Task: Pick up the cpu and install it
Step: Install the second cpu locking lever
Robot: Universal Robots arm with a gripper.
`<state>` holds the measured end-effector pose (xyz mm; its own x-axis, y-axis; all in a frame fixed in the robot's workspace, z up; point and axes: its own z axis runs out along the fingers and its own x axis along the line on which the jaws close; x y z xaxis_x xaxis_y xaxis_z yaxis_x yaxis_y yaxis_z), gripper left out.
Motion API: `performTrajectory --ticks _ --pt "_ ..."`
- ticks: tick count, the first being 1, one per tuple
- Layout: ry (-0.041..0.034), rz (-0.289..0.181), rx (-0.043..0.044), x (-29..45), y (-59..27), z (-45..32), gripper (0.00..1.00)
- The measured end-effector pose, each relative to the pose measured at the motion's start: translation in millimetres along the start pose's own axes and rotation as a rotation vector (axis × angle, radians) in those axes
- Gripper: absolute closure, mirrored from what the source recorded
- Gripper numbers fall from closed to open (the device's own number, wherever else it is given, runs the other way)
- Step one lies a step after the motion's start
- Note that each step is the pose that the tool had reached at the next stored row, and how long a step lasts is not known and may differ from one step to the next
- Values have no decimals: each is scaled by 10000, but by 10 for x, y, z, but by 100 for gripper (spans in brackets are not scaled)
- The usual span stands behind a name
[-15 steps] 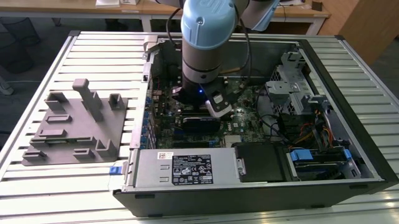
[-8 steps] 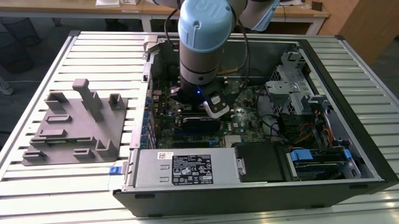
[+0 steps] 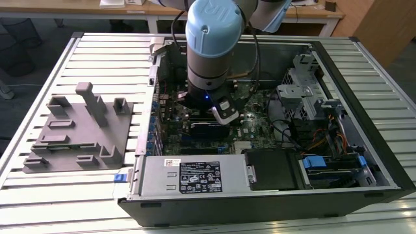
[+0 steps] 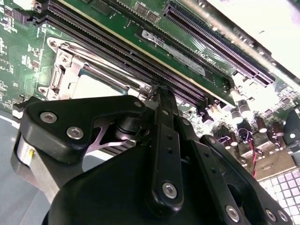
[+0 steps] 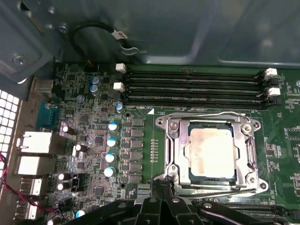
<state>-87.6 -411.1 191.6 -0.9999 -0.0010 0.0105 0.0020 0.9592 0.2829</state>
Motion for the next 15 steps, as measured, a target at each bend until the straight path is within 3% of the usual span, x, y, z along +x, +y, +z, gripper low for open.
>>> performTrajectory --ticks 7,15 --pt "1 0 -26 1 12 -59 89" --pt "2 -1 -98 1 -87 -90 89"
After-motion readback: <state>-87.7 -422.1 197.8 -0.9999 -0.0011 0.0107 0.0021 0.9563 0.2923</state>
